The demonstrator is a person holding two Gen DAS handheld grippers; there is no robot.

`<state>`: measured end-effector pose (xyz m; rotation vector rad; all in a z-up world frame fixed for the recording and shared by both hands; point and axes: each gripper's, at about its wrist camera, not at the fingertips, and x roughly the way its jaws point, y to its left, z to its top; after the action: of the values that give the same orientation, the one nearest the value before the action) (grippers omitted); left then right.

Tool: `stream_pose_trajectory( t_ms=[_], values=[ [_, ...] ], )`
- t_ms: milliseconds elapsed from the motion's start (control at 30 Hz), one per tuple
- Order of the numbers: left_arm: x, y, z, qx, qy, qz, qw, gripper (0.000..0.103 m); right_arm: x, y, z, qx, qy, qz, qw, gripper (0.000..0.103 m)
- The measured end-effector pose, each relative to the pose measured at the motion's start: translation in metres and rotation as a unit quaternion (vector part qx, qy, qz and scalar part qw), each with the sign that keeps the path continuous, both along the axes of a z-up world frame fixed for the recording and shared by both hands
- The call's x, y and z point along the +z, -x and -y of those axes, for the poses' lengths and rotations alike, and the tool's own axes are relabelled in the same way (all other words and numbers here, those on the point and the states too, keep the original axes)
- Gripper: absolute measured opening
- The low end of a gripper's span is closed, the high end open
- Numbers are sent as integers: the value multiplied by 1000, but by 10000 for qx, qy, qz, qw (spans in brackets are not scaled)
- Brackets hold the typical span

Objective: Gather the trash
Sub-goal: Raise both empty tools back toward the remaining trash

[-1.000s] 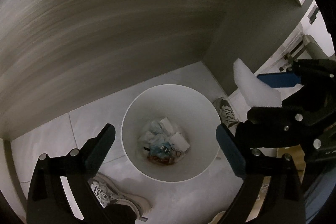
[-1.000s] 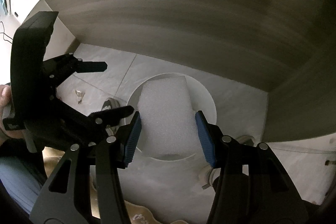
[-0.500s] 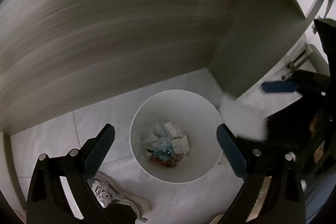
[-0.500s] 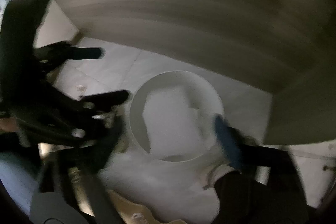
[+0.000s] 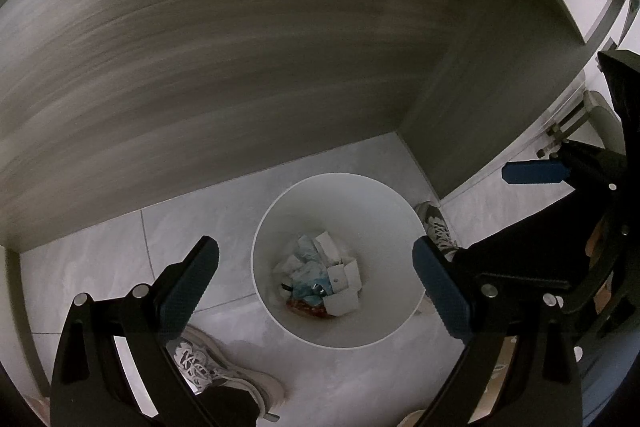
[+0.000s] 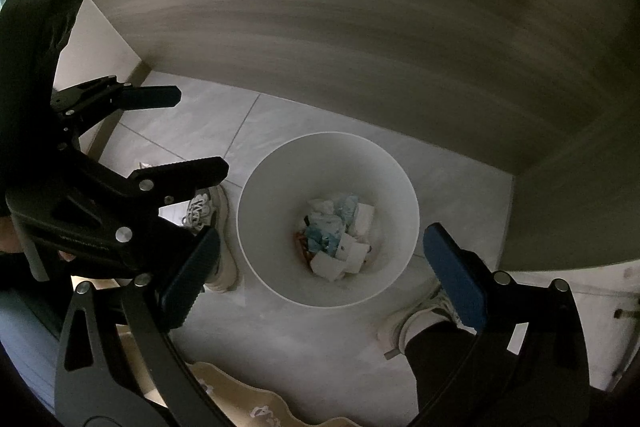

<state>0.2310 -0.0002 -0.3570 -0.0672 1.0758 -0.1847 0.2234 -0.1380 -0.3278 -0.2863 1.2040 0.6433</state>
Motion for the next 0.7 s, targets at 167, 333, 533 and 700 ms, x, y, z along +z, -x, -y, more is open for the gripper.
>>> stream_pose_trajectory(
  t_ms=[167, 333, 533, 700],
  values=[
    [3, 2, -1, 20, 12, 53, 10000, 96, 3, 1, -2, 39, 32, 91, 9999, 98],
    [29, 20, 0, -11, -28, 309, 9995, 96, 17, 19, -3, 16, 13, 227, 9997, 98],
    [76, 68, -6, 146, -73, 702, 9974, 96, 60, 60, 7, 6, -215, 442, 9988, 98],
    [125, 111, -16, 347, -145, 1154, 9926, 96, 97, 98, 18, 49, -359, 625, 9974, 98]
  ],
)
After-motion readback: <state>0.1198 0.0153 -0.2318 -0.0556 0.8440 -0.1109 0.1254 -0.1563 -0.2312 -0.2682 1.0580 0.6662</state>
